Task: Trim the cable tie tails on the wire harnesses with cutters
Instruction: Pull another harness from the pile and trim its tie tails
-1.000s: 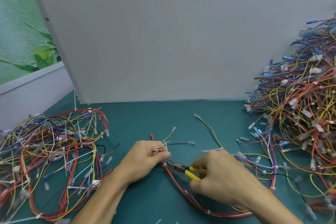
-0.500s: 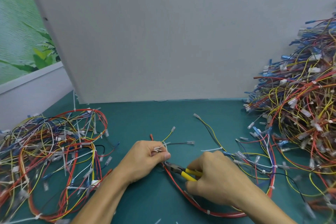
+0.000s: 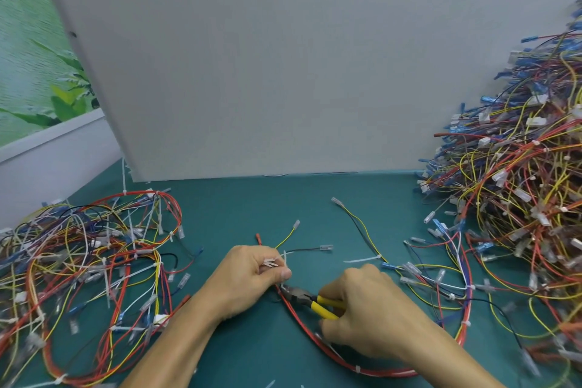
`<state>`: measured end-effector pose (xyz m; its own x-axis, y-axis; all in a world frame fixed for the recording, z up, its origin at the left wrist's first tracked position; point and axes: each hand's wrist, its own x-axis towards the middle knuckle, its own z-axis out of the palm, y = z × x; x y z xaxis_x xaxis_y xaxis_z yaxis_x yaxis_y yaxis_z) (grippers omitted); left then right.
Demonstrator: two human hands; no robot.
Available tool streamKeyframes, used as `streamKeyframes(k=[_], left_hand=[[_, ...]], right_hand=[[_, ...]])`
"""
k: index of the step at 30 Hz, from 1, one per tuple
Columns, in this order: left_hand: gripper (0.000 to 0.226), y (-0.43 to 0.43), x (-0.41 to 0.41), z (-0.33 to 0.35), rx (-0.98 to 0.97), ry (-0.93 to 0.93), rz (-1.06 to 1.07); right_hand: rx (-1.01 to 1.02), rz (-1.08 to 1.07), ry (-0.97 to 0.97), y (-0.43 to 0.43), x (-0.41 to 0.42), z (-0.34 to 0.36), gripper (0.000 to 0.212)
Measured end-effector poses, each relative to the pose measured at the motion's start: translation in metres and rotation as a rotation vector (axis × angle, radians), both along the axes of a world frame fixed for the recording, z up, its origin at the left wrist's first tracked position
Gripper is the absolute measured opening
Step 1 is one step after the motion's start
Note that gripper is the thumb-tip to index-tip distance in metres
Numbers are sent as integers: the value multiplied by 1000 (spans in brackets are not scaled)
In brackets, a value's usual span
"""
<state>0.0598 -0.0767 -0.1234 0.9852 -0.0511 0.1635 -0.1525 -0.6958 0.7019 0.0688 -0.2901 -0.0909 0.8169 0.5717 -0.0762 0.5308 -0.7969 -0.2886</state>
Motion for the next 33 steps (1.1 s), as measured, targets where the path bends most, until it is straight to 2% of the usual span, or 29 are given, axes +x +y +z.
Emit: streamKeyframes(k=[5, 10, 14, 19, 22, 26, 30, 33], left_hand=[[23, 0, 0, 0, 13, -9, 0], [20, -2, 1, 1, 7, -13, -5], [24, 1, 0, 2, -95, 21, 8], [23, -4, 2, 3, -229, 4, 75], [26, -6, 1, 1, -166, -77, 104], [26, -12, 0, 0, -62, -204, 82], [20, -20, -1, 5, -27, -248, 11], [26, -23, -3, 7, 35, -281, -35]], right_hand=[[5, 21, -2, -2, 2, 3, 33], [-34, 58, -24, -1, -1, 4, 31], [-95, 98, -55, -10, 3, 9, 15], [40, -149, -192, -23, 26, 11, 11], [-19, -301, -301, -21, 44, 7, 14], [-133, -374, -285, -19, 63, -6, 16], [-60, -392, -246, -16, 68, -11, 13], [46, -333, -114, -11, 62, -12, 13]])
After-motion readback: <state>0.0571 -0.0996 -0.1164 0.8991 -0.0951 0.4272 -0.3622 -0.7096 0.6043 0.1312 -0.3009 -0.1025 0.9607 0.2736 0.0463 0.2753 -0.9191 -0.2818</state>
